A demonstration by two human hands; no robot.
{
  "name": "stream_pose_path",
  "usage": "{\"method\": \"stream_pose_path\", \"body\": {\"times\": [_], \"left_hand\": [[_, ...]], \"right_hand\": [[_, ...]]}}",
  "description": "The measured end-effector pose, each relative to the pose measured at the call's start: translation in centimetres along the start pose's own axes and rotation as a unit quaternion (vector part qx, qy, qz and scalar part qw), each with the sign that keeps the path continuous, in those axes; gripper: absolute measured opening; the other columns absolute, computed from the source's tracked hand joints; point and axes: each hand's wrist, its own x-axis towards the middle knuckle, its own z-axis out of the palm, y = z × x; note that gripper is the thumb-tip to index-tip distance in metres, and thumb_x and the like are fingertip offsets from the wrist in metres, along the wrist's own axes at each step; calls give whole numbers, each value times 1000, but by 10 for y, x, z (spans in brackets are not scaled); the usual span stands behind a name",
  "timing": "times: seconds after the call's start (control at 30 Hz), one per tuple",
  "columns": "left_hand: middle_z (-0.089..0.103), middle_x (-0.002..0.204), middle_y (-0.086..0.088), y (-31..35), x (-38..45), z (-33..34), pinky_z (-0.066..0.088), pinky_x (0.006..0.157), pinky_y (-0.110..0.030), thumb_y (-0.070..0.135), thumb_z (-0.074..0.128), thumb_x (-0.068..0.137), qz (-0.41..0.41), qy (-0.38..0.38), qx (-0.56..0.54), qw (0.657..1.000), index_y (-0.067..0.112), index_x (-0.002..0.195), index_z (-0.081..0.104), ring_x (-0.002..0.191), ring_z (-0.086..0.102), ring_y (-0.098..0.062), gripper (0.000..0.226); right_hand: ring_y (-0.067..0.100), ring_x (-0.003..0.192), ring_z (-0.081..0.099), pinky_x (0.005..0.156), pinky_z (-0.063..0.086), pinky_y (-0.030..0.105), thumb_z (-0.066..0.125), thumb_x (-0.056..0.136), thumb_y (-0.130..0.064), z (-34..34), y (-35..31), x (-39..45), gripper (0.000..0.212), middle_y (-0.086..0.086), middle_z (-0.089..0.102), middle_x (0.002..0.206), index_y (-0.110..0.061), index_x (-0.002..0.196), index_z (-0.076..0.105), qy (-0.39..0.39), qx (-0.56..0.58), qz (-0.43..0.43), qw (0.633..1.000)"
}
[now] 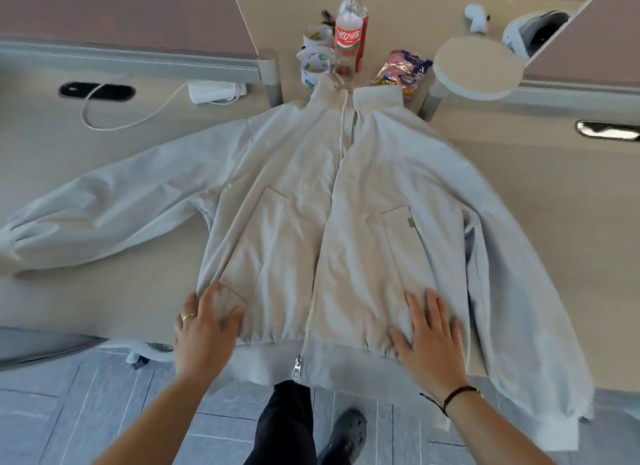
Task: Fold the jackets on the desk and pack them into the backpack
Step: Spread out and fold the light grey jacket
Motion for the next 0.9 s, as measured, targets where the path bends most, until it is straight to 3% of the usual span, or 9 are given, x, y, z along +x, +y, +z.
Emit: {"method": "stream_pose_path", "body": {"times": [0.07,0.17,0.23,0.37,0.47,0.6,0.7,0.8,0.9], "left_hand": [[28,158,-6,-4,-10,-1,35,108,-59,57,52,91,-18,-4,17,1000,52,147,24,138,31,-38,62],[-2,168,6,-10,-11,-4,17,119,-58,67,29,97,-2,-77,136,988,56,153,0,151,6,-33,63],[-15,167,9,-9,-5,-9,10,121,-60,67,22,99,-11,-116,173,978,57,151,-10,153,-5,-32,62],[-22,165,7,-4,-3,-13,8,121,-61,60,16,102,-14,-139,210,968,55,149,-20,153,-12,-34,60],[-25,164,9,-8,-3,-11,8,121,-62,56,14,103,-15,-138,210,968,57,146,-25,153,-14,-32,57],[-25,164,6,-7,-7,-8,8,121,-60,48,15,105,-6,-118,214,970,54,149,-23,153,-15,-31,57],[-27,164,-1,6,-13,-5,6,123,-56,32,29,104,12,-94,224,970,41,156,-14,153,-16,-32,68],[-18,167,-6,36,-28,8,10,124,-48,29,40,98,73,-29,192,978,18,160,2,154,-11,-28,74],[-4,168,-13,71,-48,25,4,126,-46,38,38,99,124,33,142,981,12,159,9,154,-6,-31,71]], "right_hand": [[25,154,-13,125,-2,44,10,93,-72,7,23,-8,74,-4,-21,165,-41,157,-11,2,-11,-2,1000],[22,153,-18,124,-6,41,-6,86,-72,9,51,-2,72,-10,-30,161,-47,151,-22,-9,-13,-11,1000],[19,152,-21,123,-8,39,-6,88,-70,5,64,2,68,-14,-33,159,-49,149,-24,-20,-16,-24,999],[16,152,-21,122,-9,36,16,103,-57,-4,85,9,60,-20,-35,153,-48,148,-22,-57,-27,-41,997],[11,149,-24,120,-12,31,5,94,-66,-11,105,12,62,-22,-35,151,-48,146,-23,-77,-50,-49,995],[19,153,-17,124,-7,35,26,106,-48,-21,116,15,63,-15,-30,157,-44,149,-20,-106,-47,-35,993],[26,155,-4,126,3,42,35,106,-37,-27,87,7,64,-4,-12,167,-29,160,1,-55,-28,-2,998],[37,153,3,122,10,58,29,103,-47,-29,34,-11,60,4,3,168,-32,158,11,11,-21,36,999],[44,150,-14,115,-6,68,17,99,-64,-24,-14,-25,68,6,-17,167,-35,159,0,24,-35,61,997]]}}
